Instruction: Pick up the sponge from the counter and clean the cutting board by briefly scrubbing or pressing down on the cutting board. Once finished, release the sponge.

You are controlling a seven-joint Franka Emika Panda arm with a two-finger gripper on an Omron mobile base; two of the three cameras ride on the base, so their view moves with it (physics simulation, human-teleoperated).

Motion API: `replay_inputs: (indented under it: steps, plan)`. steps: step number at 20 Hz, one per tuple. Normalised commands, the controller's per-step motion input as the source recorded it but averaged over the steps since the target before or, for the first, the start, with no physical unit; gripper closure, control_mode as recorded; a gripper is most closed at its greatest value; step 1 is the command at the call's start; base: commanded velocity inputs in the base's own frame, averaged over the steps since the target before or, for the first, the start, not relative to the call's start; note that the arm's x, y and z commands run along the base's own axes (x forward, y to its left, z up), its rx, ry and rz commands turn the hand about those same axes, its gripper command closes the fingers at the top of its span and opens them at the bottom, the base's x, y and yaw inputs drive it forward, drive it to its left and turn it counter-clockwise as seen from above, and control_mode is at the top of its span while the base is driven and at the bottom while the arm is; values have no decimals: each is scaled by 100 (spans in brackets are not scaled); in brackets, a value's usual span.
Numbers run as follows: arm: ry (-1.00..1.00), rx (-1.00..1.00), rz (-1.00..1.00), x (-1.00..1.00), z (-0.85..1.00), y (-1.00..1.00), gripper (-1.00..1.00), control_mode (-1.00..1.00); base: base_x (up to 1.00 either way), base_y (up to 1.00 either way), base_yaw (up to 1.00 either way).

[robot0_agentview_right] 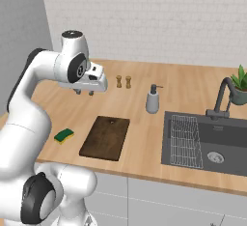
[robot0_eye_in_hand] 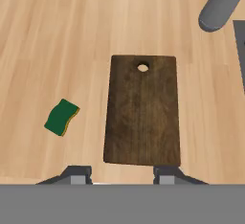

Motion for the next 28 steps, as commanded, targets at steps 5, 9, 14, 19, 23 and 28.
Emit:
replay_inputs:
  steps: [5, 9, 14, 19, 23, 28]
  plan:
    - [-4, 0, 0, -33, 0, 7, -100, -100, 0, 0, 0]
    - [0, 1, -6, -63, -33, 78, -100, -100, 0, 0, 0]
    - [0, 0, -35, -10, -58, 100, -100, -100, 0, 0, 0]
    - [0, 13, -46, 23, -70, 91, -100, -100, 0, 0, 0]
    - [11, 16, -34, 61, -79, 72, -100, -100, 0, 0, 0]
    - [13, 2, -10, 75, -45, 29, -100, -100, 0, 0, 0]
